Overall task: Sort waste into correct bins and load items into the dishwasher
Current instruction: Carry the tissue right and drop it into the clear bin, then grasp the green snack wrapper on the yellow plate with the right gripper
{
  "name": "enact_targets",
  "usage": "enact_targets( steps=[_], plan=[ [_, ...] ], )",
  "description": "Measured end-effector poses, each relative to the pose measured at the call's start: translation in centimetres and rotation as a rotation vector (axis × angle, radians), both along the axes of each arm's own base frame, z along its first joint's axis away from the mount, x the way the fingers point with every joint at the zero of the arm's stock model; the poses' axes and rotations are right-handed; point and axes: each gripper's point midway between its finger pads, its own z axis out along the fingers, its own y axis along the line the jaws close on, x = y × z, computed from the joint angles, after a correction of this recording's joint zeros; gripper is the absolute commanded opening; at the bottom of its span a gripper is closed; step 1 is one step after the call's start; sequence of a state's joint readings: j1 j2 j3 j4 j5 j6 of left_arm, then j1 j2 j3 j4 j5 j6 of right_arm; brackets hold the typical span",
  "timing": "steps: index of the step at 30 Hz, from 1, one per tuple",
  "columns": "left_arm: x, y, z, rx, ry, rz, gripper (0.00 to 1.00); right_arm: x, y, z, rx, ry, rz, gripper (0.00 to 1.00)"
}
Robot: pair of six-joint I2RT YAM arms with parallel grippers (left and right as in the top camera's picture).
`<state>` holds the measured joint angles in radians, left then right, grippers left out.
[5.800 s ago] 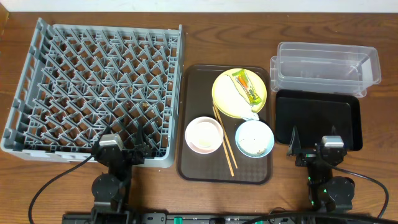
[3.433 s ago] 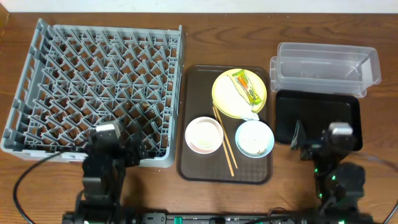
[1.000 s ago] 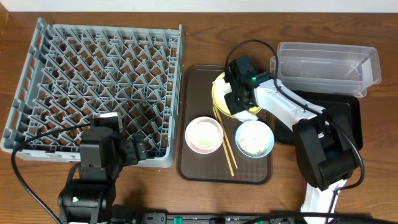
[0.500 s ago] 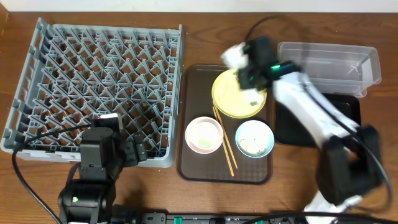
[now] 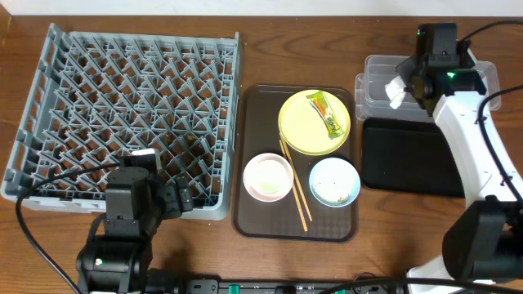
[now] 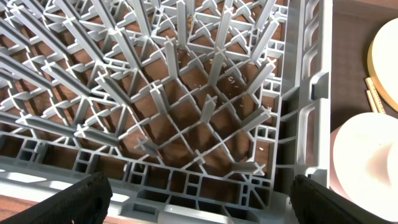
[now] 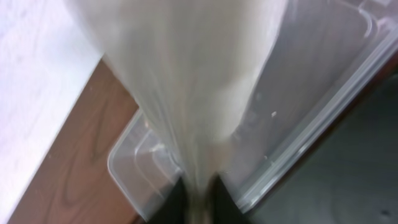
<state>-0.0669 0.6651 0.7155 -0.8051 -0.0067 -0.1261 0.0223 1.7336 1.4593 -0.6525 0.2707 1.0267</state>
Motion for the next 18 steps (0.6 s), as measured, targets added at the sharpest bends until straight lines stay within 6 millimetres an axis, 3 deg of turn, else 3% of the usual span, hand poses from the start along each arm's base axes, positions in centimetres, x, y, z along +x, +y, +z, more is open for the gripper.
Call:
enact_targets(
  steps=[1, 3, 7, 10, 12, 13, 18],
  plan=[
    [0.0, 0.0, 0.0, 0.0, 0.0, -0.001, 0.95, 0.2, -0.2, 0.0, 0.012, -0.012, -0.019, 0.9],
    [0.0, 0.0, 0.0, 0.0, 0.001, -0.001, 0.95, 0.7, -0.8, -0.1, 0.028, -0.034, -0.053, 0.99],
    [-0.1, 0.0, -0.1, 0.0, 0.003, 0.0, 0.95, 2.3, -0.7, 0.5, 0.024, -0.089, -0.007, 0.99],
    [-0.1, 0.0, 0.0, 0.0, 0.003, 0.0, 0.95, 3.8, 0.9, 1.6, -0.003, -0.141, 0.133, 0.97],
    [-0.1, 0.0, 0.0, 0.0, 0.003, 0.0, 0.95, 4.4, 2.9, 1.9, -0.034, -0.145, 0.282, 0.87],
    [-0.1, 0.0, 0.0, 0.0, 0.003, 0.0, 0.95, 4.4, 5.0, 1.9, -0.059, -0.138, 0.417, 0.84],
    [-0.1, 0.0, -0.1, 0.0, 0.003, -0.001, 0.95, 2.0, 14.1, 0.4, -0.17, -0.065, 0.905, 0.85]
  ],
)
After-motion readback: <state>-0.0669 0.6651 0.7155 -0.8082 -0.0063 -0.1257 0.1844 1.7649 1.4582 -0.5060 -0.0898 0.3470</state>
